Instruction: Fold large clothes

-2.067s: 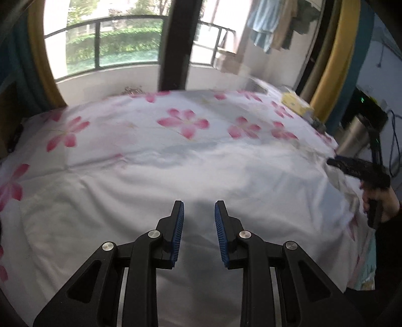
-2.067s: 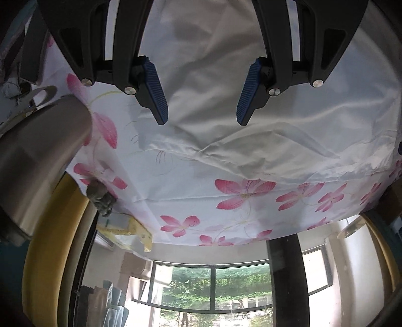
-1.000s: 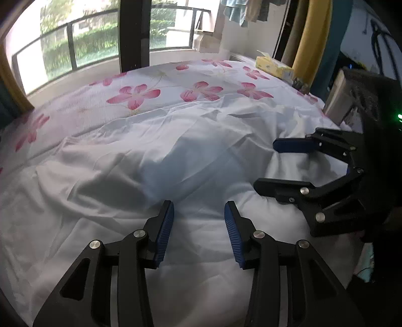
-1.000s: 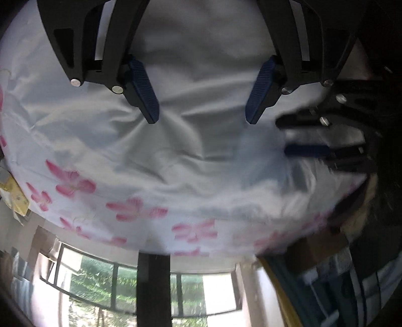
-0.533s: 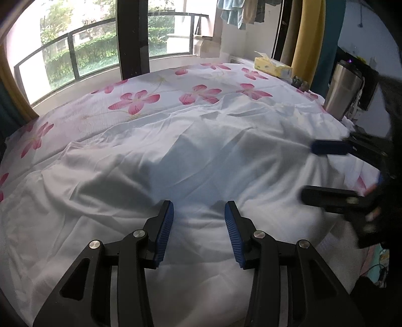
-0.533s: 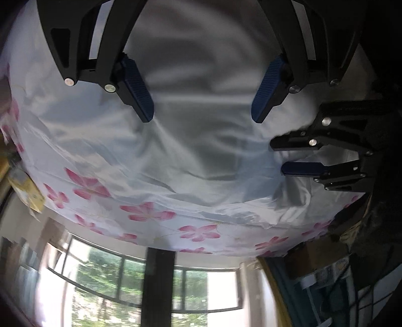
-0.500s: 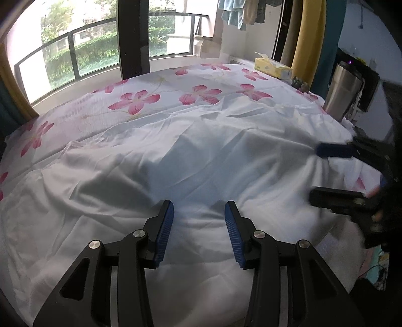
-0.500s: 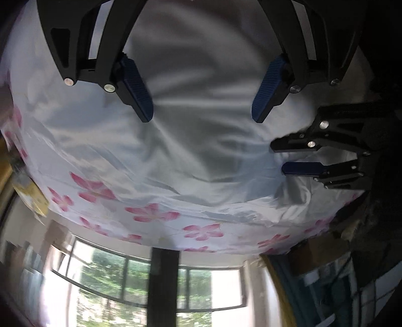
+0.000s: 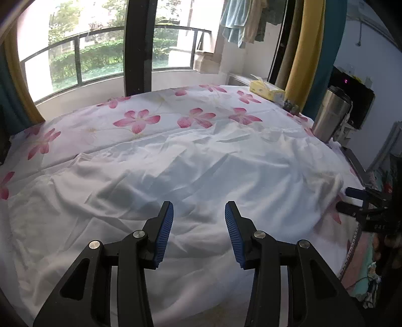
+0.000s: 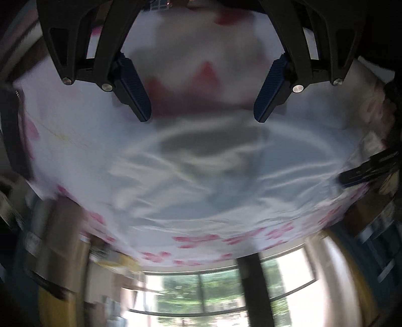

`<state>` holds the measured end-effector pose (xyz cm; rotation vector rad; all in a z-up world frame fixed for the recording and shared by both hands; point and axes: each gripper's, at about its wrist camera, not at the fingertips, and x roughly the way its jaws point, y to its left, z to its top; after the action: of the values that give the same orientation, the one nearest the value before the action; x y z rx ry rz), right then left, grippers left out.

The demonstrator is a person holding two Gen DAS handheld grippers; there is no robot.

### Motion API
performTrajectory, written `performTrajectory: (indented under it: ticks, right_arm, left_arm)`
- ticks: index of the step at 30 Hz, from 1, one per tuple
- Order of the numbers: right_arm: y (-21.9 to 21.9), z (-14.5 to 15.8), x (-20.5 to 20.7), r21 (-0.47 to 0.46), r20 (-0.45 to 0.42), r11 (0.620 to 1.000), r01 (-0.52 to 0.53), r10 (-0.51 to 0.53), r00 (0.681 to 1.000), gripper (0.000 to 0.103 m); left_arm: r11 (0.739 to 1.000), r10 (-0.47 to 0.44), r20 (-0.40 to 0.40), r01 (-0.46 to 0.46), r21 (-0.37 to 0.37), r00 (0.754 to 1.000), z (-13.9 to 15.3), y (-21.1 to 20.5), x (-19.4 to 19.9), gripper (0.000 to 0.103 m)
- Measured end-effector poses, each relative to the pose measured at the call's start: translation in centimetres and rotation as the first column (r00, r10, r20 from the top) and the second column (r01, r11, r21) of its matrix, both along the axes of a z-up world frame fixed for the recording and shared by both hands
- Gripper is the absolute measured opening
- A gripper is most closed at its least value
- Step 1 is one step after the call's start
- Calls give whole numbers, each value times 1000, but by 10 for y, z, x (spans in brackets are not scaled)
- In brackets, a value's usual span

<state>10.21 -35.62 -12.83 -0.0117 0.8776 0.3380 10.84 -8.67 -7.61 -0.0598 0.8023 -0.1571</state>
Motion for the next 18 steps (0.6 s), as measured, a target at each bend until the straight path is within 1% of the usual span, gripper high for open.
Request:
performTrajectory:
  ticks: [2, 3, 5, 7, 9, 13, 15, 18]
  right_arm:
    - [-17, -1, 0, -7, 6, 997, 78, -78, 997, 83]
    - [-23, -3, 2, -5, 1, 995, 100, -100, 995, 83]
    - [-35, -9, 9, 33, -25, 988, 150, -149, 988, 84]
    - [-36, -8, 13, 81, -16, 984, 159, -158, 987, 87]
    - [-32, -7, 18, 120, -15, 982, 144, -143, 990, 91]
    - [-10, -9, 37, 191, 0, 979, 77, -78, 997, 95]
    - [0, -9, 50, 216, -1, 975, 58, -60, 998, 95]
    - [12, -8, 70, 261, -6, 965, 32, -32, 999, 95]
  left_arm:
    - [1000, 9, -4, -9, 0, 1000, 0, 1, 2, 45]
    - [1000, 15, -8, -15, -1, 1000, -1, 2, 4, 45]
    - [1000, 21, -15, -21, 3, 1000, -2, 3, 6, 45]
    - [1000, 26, -21, -26, 8, 999, -3, 5, 9, 45]
    - [999, 31, -22, -30, 10, 999, -3, 6, 12, 45]
    - [999, 34, -29, -34, 16, 999, -4, 6, 18, 45]
    - [999, 35, -34, -35, 24, 999, -4, 5, 22, 45]
    - [998, 38, -17, -38, 41, 999, 1, 4, 26, 45]
